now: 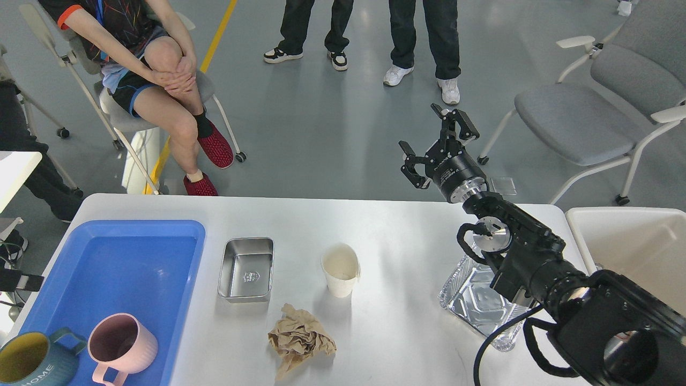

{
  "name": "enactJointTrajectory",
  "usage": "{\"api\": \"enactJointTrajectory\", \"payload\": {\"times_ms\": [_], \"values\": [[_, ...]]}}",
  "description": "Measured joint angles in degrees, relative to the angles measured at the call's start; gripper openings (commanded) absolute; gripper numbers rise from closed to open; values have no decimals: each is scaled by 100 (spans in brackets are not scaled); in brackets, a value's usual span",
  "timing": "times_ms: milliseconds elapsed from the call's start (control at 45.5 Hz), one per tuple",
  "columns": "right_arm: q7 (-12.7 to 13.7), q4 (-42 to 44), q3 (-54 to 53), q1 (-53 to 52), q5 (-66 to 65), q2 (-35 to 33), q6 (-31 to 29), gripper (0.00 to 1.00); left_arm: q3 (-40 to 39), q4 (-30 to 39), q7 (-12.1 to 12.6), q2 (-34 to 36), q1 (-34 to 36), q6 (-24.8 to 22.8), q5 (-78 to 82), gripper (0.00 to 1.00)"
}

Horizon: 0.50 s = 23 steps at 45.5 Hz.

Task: Tidy desktop
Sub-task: 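Lower the pink mug into the basin and open the left gripper, then move the left gripper toward the small steel tray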

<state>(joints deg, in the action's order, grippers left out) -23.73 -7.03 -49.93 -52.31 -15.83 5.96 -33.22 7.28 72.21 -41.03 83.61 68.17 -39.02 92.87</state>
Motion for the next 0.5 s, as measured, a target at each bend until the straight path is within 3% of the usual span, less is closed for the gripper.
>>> {"api": "enactJointTrajectory", "payload": {"times_ms": [285,505], "values": [[0,0,9,0,-35,39,0,100,-407,826,-50,2219,426,-456,-76,90],[0,0,10,-72,-86,94,5,100,-548,809,-68,2664,435,-470,-309,90]]}}
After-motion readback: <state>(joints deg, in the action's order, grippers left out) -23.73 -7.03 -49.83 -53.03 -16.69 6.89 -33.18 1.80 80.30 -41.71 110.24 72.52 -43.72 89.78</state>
